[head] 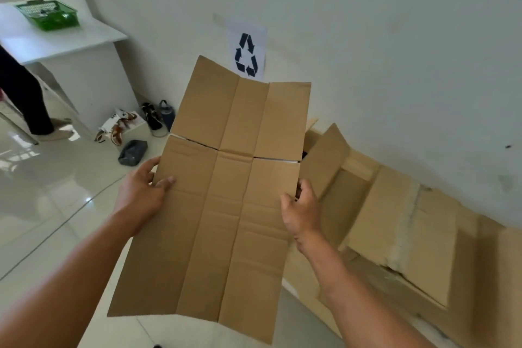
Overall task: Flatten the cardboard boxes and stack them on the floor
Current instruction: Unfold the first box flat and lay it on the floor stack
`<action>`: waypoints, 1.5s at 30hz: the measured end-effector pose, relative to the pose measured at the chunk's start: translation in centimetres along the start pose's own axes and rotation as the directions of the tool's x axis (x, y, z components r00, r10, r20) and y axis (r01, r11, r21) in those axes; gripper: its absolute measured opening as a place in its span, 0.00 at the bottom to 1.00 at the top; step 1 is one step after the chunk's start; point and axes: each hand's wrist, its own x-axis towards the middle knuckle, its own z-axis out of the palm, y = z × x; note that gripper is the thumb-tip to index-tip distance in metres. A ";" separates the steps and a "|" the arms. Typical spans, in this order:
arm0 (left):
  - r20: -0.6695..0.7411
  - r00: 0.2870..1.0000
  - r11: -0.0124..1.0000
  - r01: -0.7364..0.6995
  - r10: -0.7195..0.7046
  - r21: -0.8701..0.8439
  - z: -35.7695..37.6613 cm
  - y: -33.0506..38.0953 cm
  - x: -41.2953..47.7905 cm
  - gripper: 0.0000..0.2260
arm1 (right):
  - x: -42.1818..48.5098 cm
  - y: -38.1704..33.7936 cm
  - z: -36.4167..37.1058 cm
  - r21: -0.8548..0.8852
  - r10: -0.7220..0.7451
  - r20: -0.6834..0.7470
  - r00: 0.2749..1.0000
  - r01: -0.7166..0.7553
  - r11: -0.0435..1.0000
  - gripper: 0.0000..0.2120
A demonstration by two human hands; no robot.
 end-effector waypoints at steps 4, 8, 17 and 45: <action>0.057 0.998 1.000 -0.017 0.017 0.002 -5.3 -1.8 7.2 0.20 | 1.3 -0.8 8.6 0.024 0.026 0.001 1.000 -0.026 0.999 0.16; 0.118 0.993 0.996 -0.027 0.017 0.084 -10.1 -3.8 14.2 0.20 | 2.2 -0.5 16.9 0.013 0.114 0.061 0.992 -0.115 0.993 0.23; 0.293 0.951 0.952 0.009 -0.103 0.306 -9.8 -9.7 31.8 0.17 | 9.6 2.7 31.4 0.001 0.367 0.035 0.930 -0.367 0.930 0.27; 0.719 0.621 0.886 -0.082 -0.313 0.456 28.8 -51.3 67.1 0.22 | 38.7 50.6 48.4 0.279 0.759 -0.430 0.489 -0.728 0.627 0.23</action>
